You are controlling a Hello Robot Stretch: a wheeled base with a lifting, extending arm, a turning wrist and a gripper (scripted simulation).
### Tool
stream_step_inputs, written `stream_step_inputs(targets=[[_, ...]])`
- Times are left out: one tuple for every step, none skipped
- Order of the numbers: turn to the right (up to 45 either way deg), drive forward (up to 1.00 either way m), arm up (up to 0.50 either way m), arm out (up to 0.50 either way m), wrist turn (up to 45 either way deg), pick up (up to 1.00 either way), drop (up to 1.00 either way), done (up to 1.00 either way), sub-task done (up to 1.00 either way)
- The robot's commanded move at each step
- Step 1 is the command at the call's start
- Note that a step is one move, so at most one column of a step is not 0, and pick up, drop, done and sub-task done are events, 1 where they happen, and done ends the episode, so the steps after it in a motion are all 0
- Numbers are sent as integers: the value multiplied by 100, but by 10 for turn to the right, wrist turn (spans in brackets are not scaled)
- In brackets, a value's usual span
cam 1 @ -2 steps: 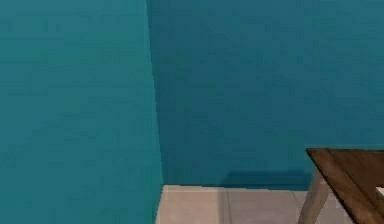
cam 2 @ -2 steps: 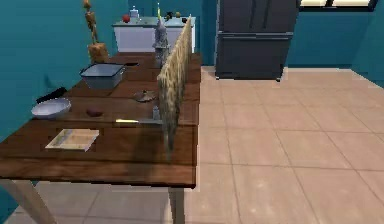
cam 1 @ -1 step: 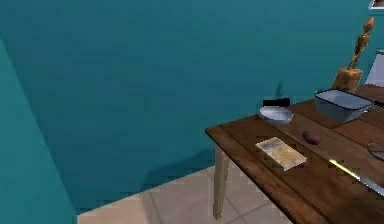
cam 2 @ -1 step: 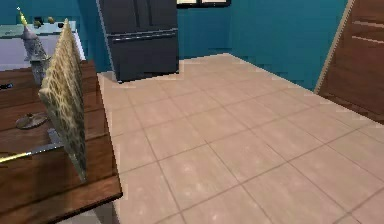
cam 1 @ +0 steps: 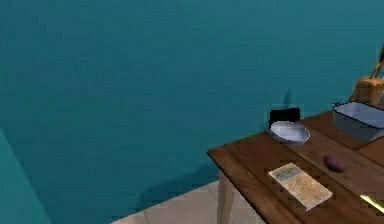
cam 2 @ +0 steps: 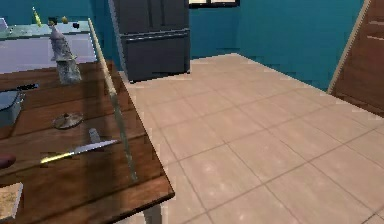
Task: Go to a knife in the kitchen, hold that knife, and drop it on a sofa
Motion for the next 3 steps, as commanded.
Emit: stream_step_inputs(targets=[[-60, 0, 0, 0, 0, 0, 0, 0, 0], [0, 10, 0, 0, 0, 0, 0, 0, 0], [-210, 0, 0, 0, 0, 0, 0, 0, 0]])
